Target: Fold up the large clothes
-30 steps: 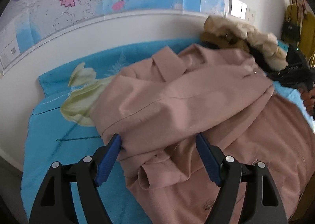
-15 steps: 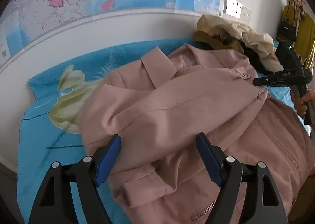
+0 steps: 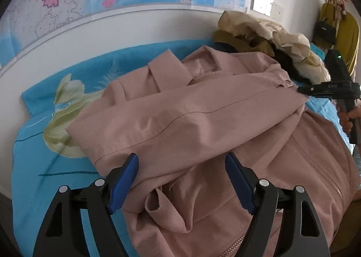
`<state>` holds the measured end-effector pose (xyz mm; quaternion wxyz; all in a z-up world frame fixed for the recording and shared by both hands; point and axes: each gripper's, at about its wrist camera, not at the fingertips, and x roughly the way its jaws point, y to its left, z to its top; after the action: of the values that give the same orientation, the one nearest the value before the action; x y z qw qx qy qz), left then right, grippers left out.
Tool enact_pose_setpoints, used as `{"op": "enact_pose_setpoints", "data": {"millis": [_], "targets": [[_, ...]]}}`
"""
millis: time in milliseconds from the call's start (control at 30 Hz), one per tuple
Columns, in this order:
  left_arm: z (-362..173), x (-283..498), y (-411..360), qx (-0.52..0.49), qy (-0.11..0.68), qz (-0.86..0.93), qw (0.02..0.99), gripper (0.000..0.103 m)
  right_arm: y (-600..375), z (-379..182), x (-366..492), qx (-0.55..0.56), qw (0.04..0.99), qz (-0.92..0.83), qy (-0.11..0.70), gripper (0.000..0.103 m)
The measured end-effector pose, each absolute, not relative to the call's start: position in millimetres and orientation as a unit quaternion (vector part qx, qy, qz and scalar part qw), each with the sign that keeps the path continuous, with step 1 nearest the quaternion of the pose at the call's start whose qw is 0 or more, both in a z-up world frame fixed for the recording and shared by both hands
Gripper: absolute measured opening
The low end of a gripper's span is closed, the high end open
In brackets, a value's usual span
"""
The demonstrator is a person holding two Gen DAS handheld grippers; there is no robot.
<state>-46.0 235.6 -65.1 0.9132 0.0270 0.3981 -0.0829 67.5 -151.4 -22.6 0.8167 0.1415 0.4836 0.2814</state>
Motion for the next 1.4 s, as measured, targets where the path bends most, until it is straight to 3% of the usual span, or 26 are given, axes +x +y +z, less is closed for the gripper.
{"op": "enact_pose_setpoints", "data": {"millis": [67,233,300,367,400,433,467,500,567,667,867,1000,1400], "targets": [[-59,-53,241,0.023,0.389,-0.084,0.917,0.077,-153,-10,63,0.136,0.831,0.275,0.464,0.027],[-41,-74,266,-0.002,0.358,-0.069,0.931,0.077,-139,11,56,0.115,0.847,0.292,0.430,0.054],[-41,-78,276,-0.009,0.362,-0.050,0.931,0.077,-122,6,57,0.083,0.843,0.295,0.441,0.078],[-45,-79,281,-0.017,0.370,-0.043,0.928,0.077,-112,-7,62,0.079,0.832,0.299,0.461,0.075],[-49,-79,282,-0.020,0.376,-0.040,0.925,0.077,-111,-12,65,0.080,0.827,0.300,0.468,0.069],[-52,-79,282,-0.019,0.381,-0.037,0.924,0.077,-110,-17,67,0.084,0.823,0.302,0.474,0.060],[-55,-79,281,-0.016,0.383,-0.037,0.923,0.077,-110,-20,68,0.085,0.820,0.303,0.478,0.033],[-56,-79,278,-0.015,0.385,-0.040,0.922,0.077,-110,-23,71,0.086,0.816,0.305,0.483,0.017],[-60,-78,276,-0.014,0.389,-0.040,0.920,0.077,-118,-24,73,0.100,0.815,0.302,0.484,0.010],[-71,-75,279,-0.020,0.407,-0.028,0.913,0.076,-125,-21,70,0.094,0.825,0.285,0.479,0.010],[-81,-83,292,-0.060,0.420,-0.027,0.905,0.073,-138,-9,57,0.091,0.839,0.269,0.464,0.036],[-70,-107,289,-0.061,0.405,-0.035,0.912,0.075,-123,15,35,0.063,0.845,0.318,0.426,0.045],[-75,-143,255,-0.053,0.420,0.006,0.906,0.075,-97,-21,30,0.016,0.830,0.313,0.461,0.038]]}}
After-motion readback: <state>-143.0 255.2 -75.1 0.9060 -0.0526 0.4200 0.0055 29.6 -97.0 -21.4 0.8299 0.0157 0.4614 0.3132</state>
